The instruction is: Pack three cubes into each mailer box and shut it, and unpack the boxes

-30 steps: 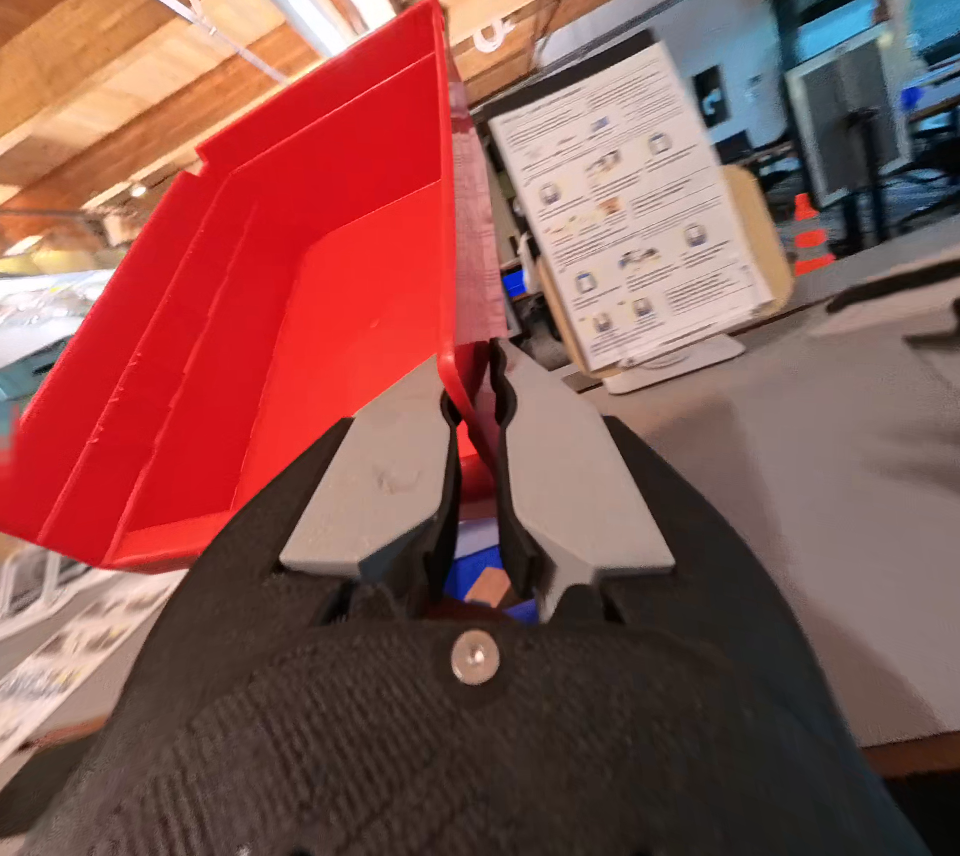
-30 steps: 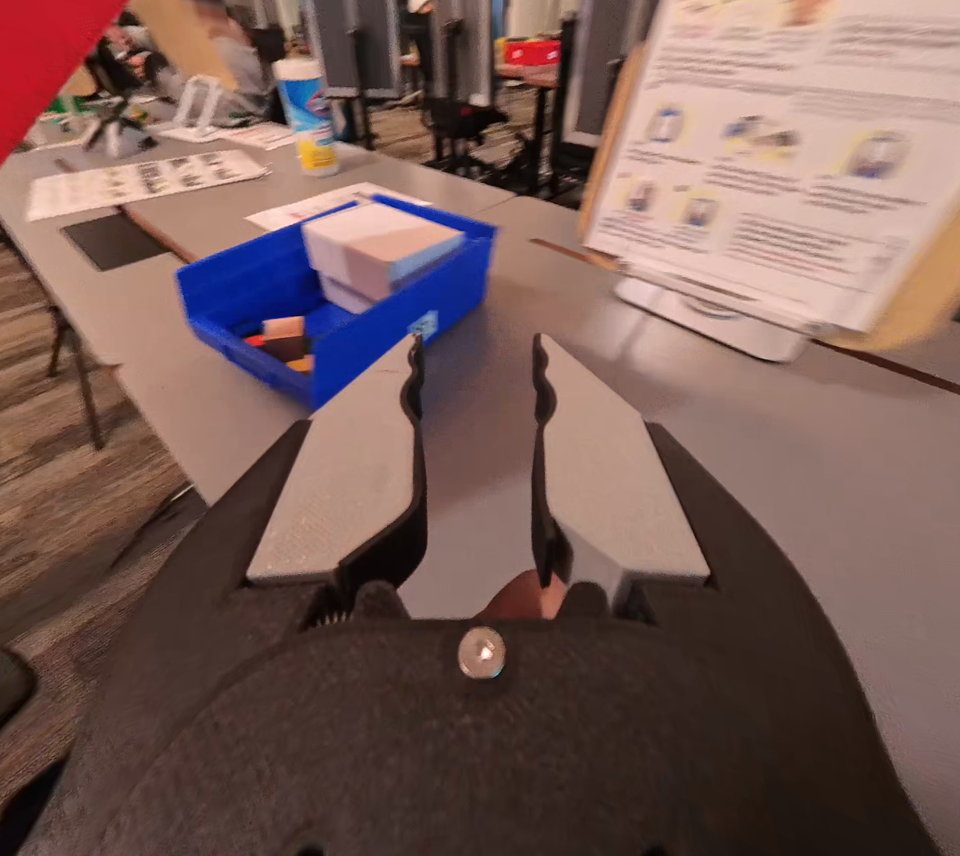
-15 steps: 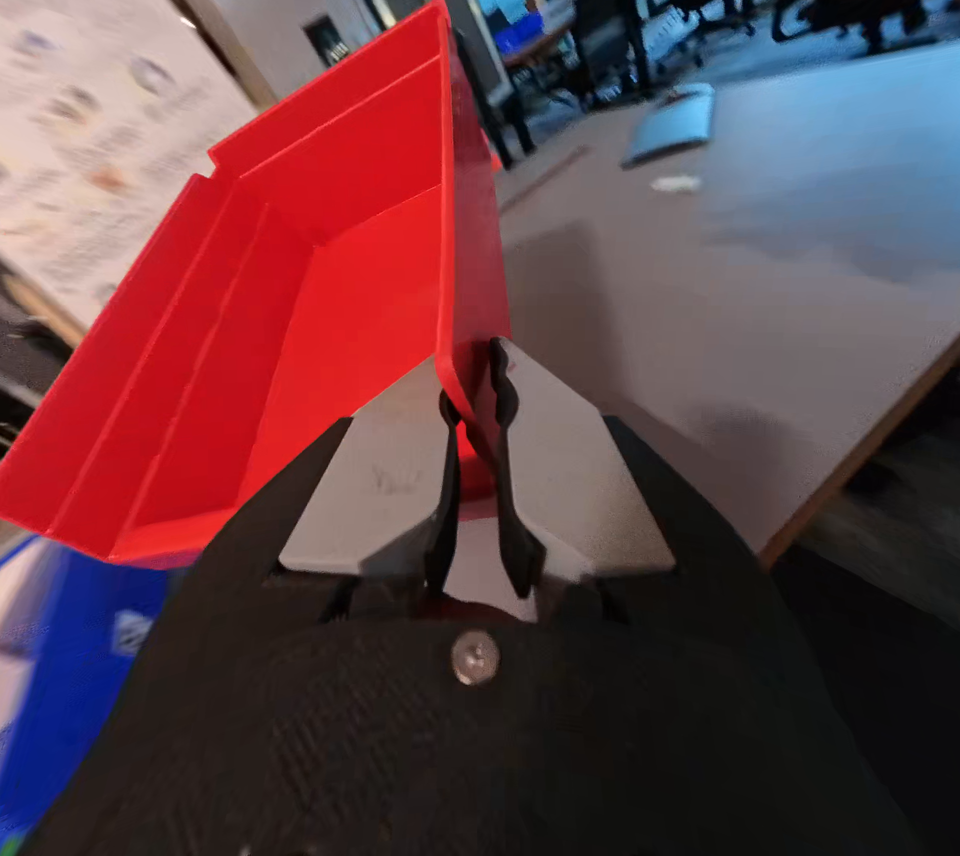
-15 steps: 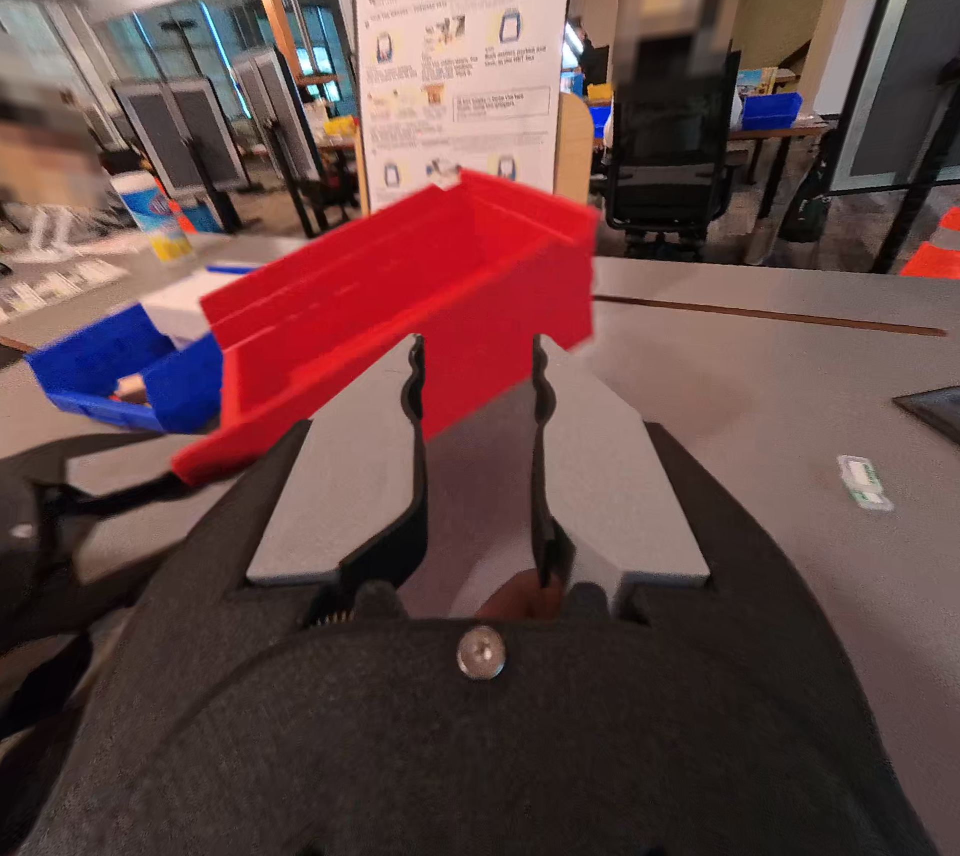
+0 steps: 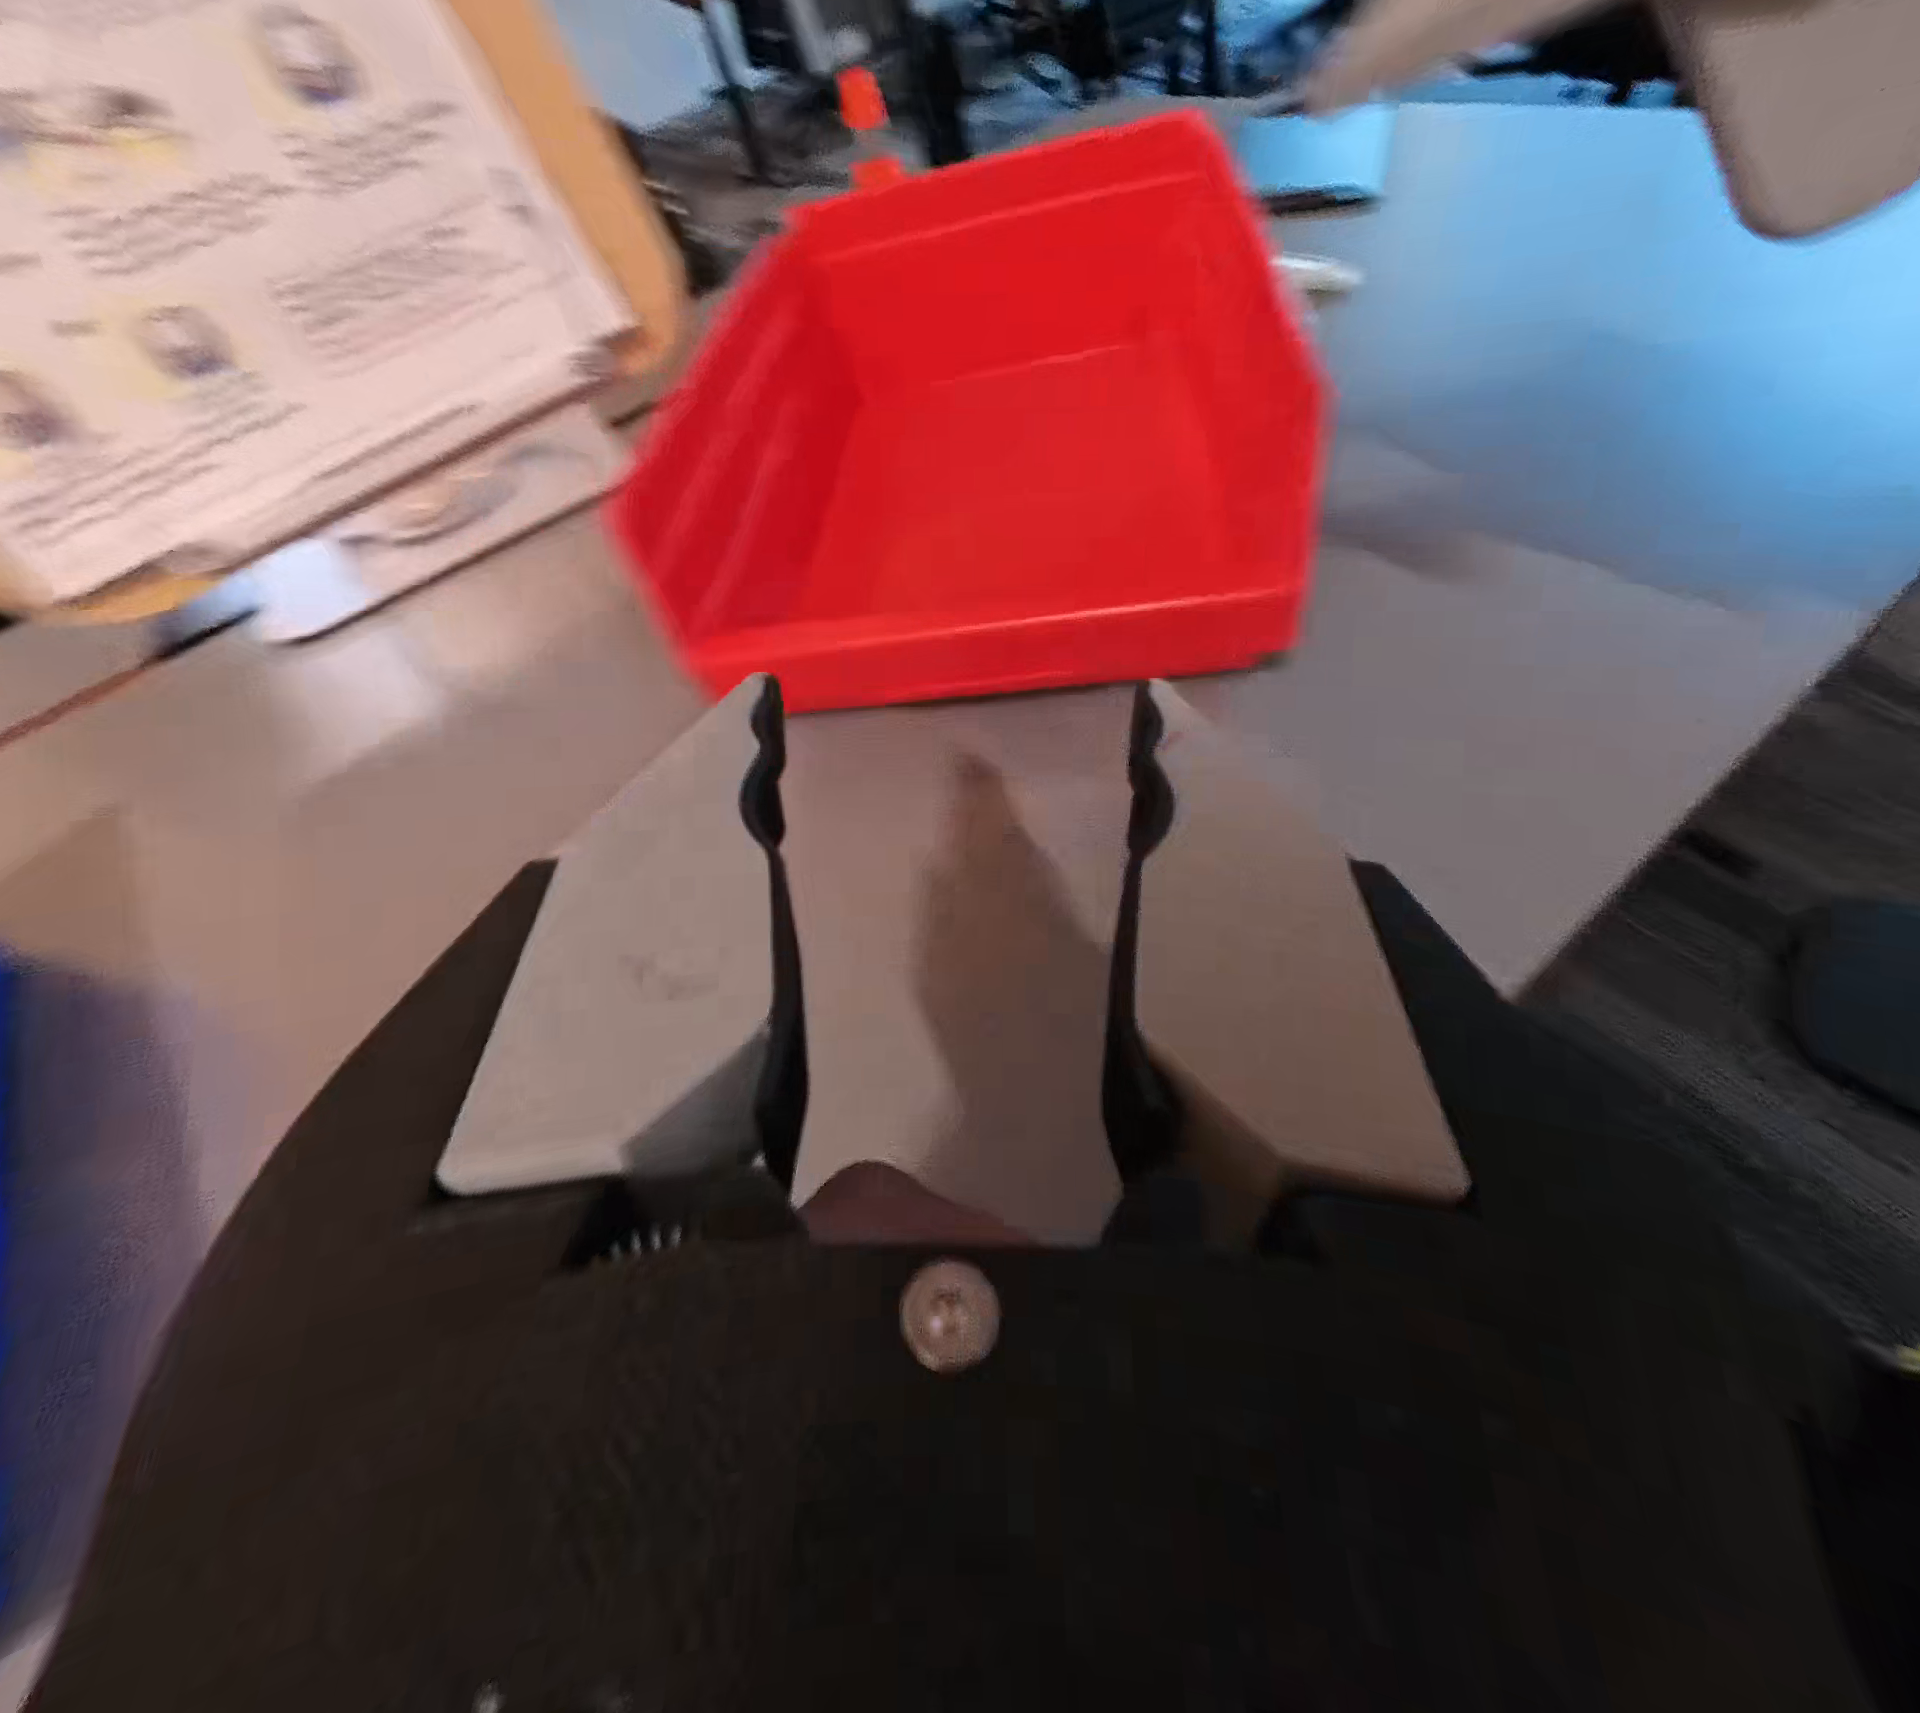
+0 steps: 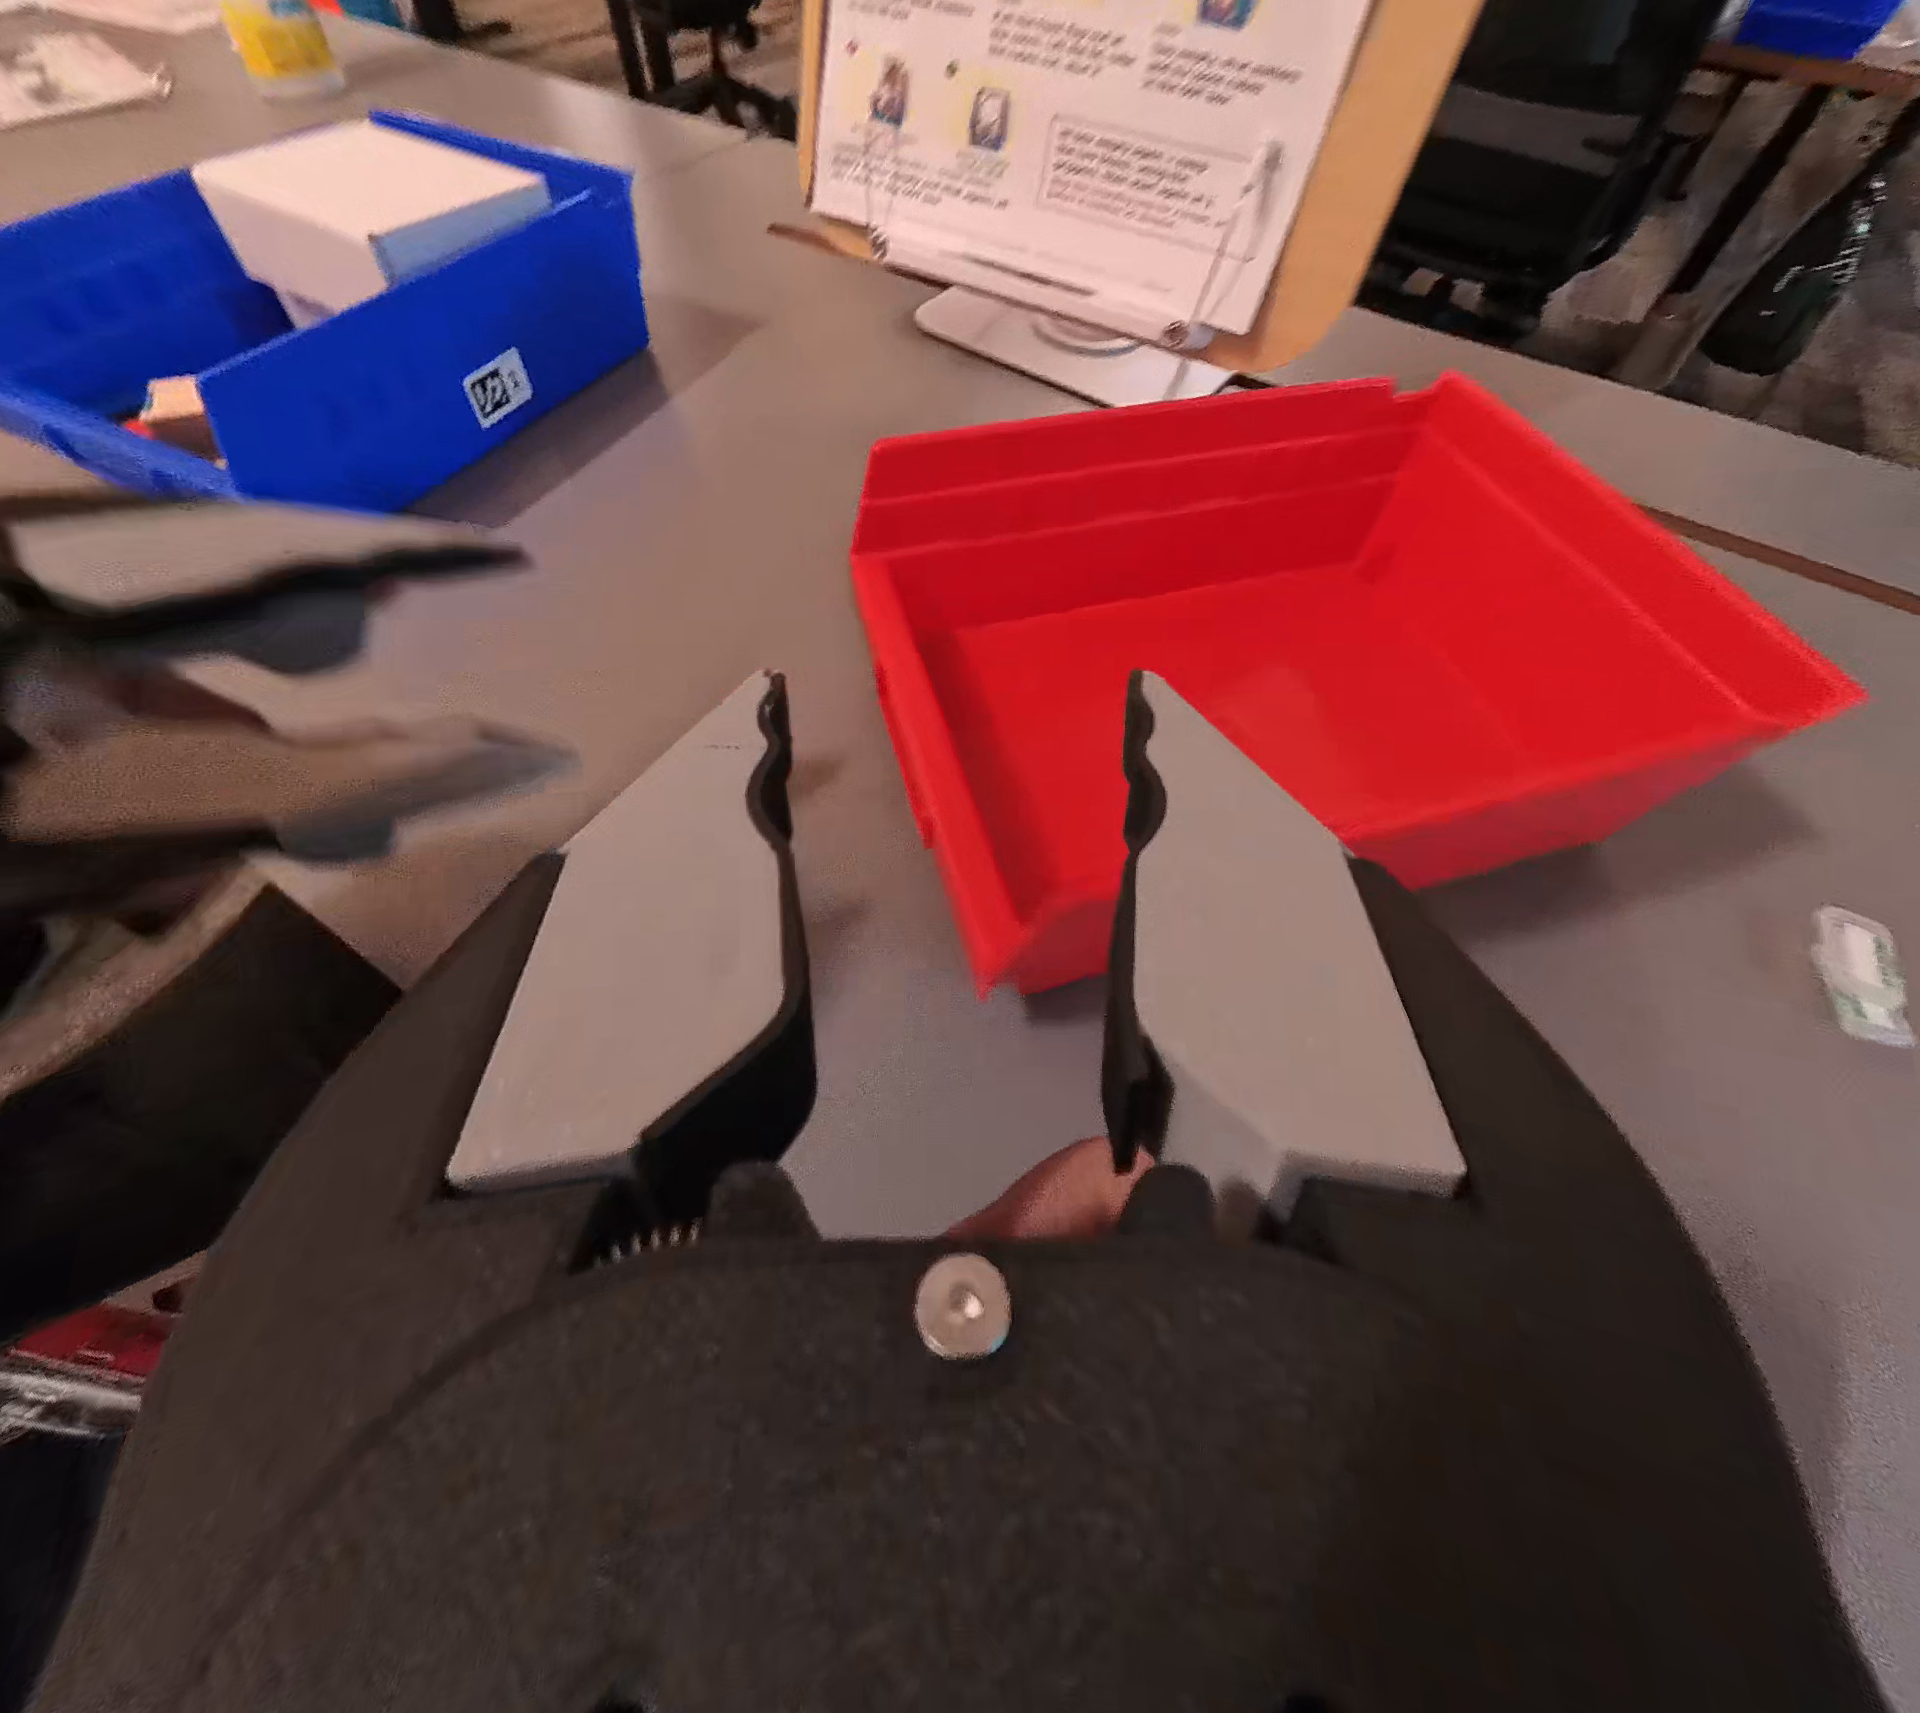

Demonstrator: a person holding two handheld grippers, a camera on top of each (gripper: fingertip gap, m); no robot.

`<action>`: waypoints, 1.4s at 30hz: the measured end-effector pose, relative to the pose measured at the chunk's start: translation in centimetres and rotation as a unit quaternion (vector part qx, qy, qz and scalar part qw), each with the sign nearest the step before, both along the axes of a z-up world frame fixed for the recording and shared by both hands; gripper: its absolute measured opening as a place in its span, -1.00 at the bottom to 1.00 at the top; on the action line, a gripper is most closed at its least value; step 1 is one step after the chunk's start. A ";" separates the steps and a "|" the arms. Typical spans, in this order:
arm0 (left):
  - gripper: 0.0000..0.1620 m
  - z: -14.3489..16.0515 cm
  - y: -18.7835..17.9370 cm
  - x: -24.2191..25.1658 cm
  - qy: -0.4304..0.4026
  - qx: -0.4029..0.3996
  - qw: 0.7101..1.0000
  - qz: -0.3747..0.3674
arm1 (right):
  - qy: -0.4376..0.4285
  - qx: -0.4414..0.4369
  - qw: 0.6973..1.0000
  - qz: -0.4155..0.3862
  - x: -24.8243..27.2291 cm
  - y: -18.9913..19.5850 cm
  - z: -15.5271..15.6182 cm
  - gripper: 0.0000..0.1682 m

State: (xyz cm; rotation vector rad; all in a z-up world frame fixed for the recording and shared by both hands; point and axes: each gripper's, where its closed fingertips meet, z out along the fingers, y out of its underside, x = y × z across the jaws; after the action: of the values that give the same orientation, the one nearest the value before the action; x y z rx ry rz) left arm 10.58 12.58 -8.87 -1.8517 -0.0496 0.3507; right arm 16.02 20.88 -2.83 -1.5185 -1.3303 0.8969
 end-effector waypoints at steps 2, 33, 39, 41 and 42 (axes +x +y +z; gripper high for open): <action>-0.21 1.5 -4.5 -4.8 0.019 0.025 0.997 0.065 | -0.021 0.011 1.000 0.015 -1.7 -1.8 -1.5 -0.25; -0.66 -4.5 -19.0 -24.6 0.006 -0.039 0.950 0.311 | -0.096 -0.035 0.994 -0.031 0.3 0.7 -10.1 -0.25; -0.99 -4.3 -19.1 -25.2 -0.021 -0.017 0.948 0.316 | -0.058 -0.002 0.997 -0.041 -6.7 -3.2 -8.5 -0.11; -0.99 -4.4 -19.2 -25.2 -0.013 -0.020 0.947 0.320 | -0.060 0.026 0.995 -0.081 -8.7 -2.3 -8.8 -0.17; -0.99 -4.4 -19.3 -25.2 -0.008 -0.022 0.947 0.321 | -0.069 0.047 0.991 -0.108 -9.1 -1.3 -9.3 -0.29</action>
State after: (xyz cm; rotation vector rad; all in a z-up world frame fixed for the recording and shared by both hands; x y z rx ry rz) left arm -14.62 -6.69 -13.25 -1.8445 -0.6718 0.7911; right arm 6.93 19.59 -12.11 -1.6382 -1.2584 0.5936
